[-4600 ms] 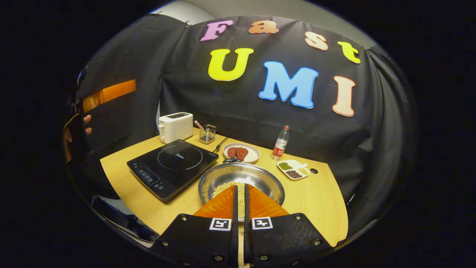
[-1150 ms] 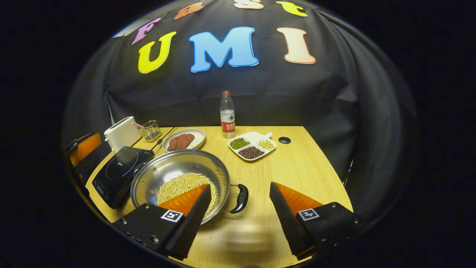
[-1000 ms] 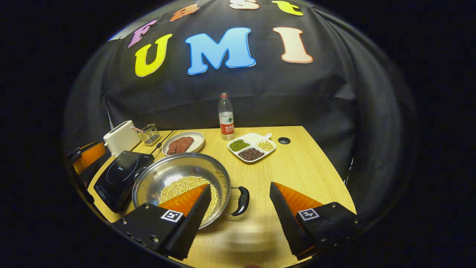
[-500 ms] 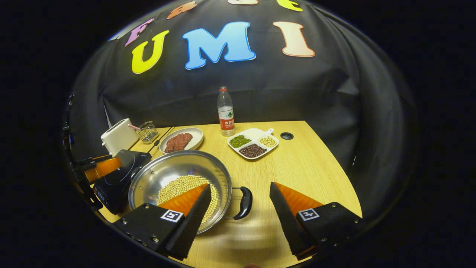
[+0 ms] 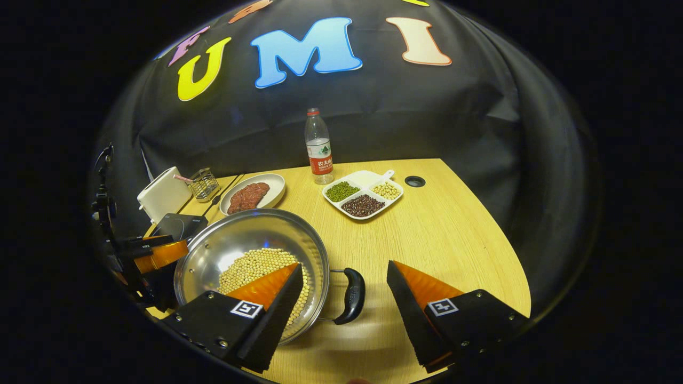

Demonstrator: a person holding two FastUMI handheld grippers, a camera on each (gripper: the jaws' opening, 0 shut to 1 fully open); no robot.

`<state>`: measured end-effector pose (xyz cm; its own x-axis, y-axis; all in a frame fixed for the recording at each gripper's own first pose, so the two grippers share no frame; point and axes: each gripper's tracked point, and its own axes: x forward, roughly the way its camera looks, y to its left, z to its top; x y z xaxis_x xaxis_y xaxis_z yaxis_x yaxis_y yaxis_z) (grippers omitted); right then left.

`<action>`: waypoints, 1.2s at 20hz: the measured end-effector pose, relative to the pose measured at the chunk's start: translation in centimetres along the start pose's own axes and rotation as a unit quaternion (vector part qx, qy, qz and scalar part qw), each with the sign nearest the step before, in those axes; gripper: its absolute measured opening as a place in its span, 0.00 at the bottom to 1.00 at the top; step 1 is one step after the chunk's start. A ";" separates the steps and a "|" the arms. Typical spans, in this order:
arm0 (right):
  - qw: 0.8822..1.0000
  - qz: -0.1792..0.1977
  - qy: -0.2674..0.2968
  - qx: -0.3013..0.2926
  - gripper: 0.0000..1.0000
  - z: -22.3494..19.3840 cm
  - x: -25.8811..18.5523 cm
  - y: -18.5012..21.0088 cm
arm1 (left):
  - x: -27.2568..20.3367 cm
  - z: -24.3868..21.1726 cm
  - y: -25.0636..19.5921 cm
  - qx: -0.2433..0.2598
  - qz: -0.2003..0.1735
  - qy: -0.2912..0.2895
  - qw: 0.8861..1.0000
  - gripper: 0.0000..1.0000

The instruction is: First push the handle of the pot to place it horizontally, then grasp the pot with both hands and set it on the induction cooktop.

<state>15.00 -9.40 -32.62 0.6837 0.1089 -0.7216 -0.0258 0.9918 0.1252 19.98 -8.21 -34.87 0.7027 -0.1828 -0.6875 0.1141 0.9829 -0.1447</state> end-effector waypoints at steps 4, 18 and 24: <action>1.000 0.004 0.015 0.006 0.96 -0.6 1.0 0.2 | 1.2 -0.8 0.0 0.002 0.000 0.015 1.000 0.98; 0.998 -0.001 0.055 0.014 0.68 -2.8 3.1 0.6 | 3.0 -1.6 -0.3 -0.006 0.013 0.027 1.000 0.83; 0.999 -0.002 0.050 0.020 0.57 -2.7 3.2 0.5 | 3.0 -1.7 -0.5 -0.002 0.019 0.023 1.000 0.65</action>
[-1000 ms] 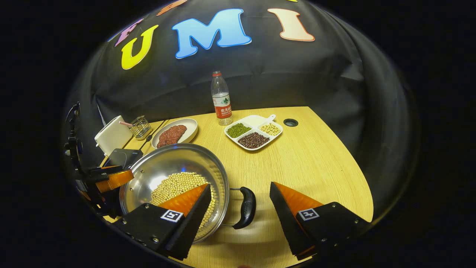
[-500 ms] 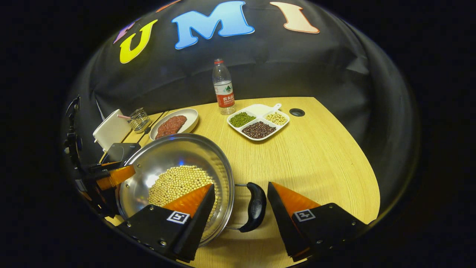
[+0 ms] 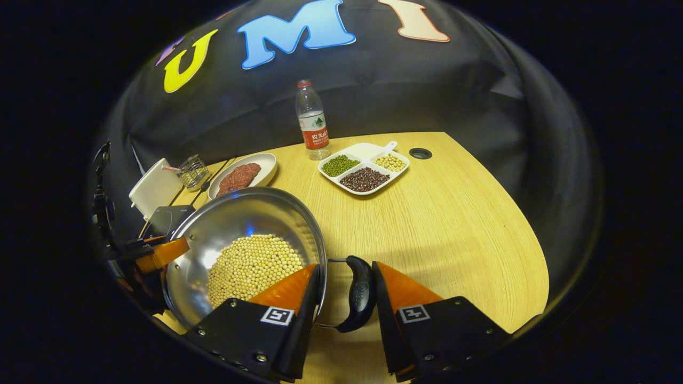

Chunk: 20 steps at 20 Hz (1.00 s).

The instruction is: First push the handle of the pot to place it horizontally, then grasp the pot with both hands and set it on the induction cooktop.

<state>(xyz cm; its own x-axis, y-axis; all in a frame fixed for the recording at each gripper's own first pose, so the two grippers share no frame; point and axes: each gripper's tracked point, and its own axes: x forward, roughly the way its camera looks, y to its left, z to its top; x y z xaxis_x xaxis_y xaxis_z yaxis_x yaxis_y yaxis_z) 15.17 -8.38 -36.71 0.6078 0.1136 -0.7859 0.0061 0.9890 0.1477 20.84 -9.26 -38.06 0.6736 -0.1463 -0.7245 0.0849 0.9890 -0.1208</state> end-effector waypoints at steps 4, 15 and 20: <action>1.000 -0.002 0.001 -0.006 0.46 -0.1 0.0 0.0 | 0.0 0.0 -0.1 0.010 0.006 0.002 1.000 0.65; 1.000 -0.001 -0.001 -0.023 0.45 0.8 -2.5 1.0 | -2.0 1.1 0.5 0.002 0.022 -0.015 1.000 0.66; 0.999 0.000 -0.014 -0.030 0.45 1.5 -4.3 3.4 | -5.4 1.7 2.3 -0.005 0.022 -0.030 0.999 0.62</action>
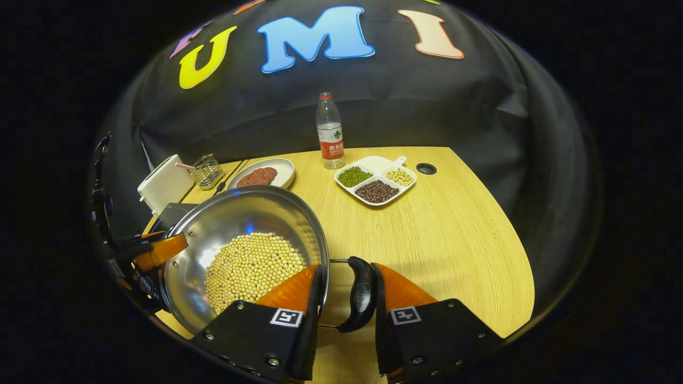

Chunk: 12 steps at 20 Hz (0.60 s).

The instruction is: First push the handle of the pot to place it horizontally, then grasp the pot with both hands and set it on the induction cooktop.

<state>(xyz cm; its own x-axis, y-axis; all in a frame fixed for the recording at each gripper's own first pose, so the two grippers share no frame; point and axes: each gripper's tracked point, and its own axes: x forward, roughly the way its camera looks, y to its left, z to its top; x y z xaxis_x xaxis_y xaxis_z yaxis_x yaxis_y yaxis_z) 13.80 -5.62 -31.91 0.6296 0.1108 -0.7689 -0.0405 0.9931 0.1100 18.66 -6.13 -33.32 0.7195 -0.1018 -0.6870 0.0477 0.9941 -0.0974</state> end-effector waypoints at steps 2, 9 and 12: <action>1.000 -0.003 -0.002 -0.001 0.45 0.0 -0.5 1.2 | -0.6 0.1 1.4 -0.001 -0.003 -0.001 1.000 0.62; 1.000 -0.007 -0.012 0.000 0.45 0.3 -2.2 5.6 | -2.5 0.7 5.9 -0.002 -0.011 -0.010 1.000 0.62; 1.000 -0.010 -0.016 -0.002 0.45 0.6 -2.5 7.3 | -3.0 0.8 7.6 -0.003 -0.013 -0.014 1.000 0.62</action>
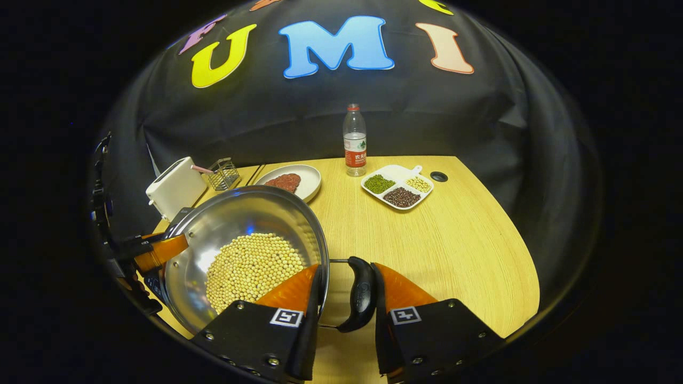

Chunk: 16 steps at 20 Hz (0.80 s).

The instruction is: First push the handle of the pot to place it horizontally, then grasp the pot with both hands and set it on the induction cooktop.

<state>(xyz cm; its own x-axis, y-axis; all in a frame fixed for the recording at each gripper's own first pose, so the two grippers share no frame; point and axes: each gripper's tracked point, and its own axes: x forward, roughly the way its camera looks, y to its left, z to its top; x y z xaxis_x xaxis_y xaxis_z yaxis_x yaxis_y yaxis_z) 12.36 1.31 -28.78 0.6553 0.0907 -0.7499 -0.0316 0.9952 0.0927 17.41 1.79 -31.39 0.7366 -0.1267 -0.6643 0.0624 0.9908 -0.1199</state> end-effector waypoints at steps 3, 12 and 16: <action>1.000 -0.001 -0.003 -0.002 0.45 0.4 -0.2 1.7 | -0.3 0.2 1.8 -0.001 -0.002 -0.005 1.000 0.62; 1.000 0.007 -0.008 -0.005 0.45 0.7 0.3 8.0 | -1.5 1.0 8.0 -0.004 0.005 -0.008 1.000 0.62; 1.000 0.009 -0.009 -0.009 0.45 0.8 0.7 10.6 | -1.4 1.0 10.9 -0.005 0.008 -0.008 1.000 0.62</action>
<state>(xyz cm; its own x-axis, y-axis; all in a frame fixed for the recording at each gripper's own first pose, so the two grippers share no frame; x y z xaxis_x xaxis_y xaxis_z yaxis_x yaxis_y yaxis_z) 13.03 11.94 -27.81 0.6674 0.1089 -0.7367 -0.0576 0.9938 0.0947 17.71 12.80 -30.99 0.7483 -0.1102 -0.6542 0.0442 0.9922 -0.1166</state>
